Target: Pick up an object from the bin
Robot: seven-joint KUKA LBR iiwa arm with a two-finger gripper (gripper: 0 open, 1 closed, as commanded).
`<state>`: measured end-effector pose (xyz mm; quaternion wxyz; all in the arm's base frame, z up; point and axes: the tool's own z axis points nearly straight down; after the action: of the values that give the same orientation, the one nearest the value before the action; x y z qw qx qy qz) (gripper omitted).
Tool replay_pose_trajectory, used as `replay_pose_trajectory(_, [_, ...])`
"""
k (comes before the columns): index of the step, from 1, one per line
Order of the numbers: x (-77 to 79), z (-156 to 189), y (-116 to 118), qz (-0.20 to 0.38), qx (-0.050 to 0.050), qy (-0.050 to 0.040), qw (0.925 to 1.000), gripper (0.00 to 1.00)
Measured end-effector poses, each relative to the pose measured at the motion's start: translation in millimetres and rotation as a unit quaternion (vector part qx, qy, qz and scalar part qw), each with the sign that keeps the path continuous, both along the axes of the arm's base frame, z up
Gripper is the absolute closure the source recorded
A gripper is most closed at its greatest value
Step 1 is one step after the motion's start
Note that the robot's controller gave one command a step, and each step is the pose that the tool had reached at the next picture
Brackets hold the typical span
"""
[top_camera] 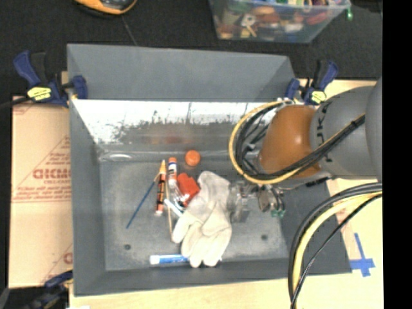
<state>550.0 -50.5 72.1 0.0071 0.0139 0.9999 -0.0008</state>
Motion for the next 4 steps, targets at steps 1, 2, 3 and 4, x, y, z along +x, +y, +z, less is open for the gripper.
replay_pose_trajectory(1, [0.1, 0, 0, 0.001, 0.0, 0.0, 1.0, 1.0])
replay_pose_trajectory(2, [41.7, 0, -16, 0.005, -0.001, -0.0032, 1.0, 1.0])
replay_pose_trajectory(3, [-35.9, -1, -15, 0.057, -0.001, 0.0022, 0.9984, 1.0])
replay_pose_trajectory(4, [28.3, 0, -14, 0.077, -0.004, -0.0093, 0.997, 1.0])
